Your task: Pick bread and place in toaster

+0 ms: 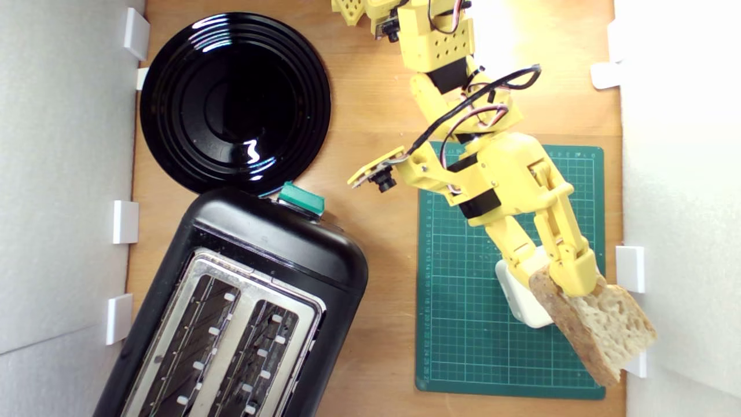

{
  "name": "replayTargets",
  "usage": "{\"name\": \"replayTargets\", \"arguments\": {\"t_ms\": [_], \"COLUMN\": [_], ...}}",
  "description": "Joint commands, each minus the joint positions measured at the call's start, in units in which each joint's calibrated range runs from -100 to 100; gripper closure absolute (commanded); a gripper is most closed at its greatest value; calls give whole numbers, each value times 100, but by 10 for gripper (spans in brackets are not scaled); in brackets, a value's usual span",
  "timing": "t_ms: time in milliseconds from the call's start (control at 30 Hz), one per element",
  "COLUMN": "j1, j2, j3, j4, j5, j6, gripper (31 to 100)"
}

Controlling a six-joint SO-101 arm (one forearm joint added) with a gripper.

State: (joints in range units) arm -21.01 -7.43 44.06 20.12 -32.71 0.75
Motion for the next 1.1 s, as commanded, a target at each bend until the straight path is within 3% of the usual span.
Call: {"name": "replayTargets", "arguments": {"t_ms": [0,300,933,1067], "j1": [70,86,1335,1480], "j2": [-1087,-2451,-3366,-3366], "j3": [-171,-225,-870,-1369], "j4": [55,-9,-72,-562], "j5": [822,2205,2461,3083], "j6": [153,644,1544,1973], "gripper": [736,736,735,735]}}
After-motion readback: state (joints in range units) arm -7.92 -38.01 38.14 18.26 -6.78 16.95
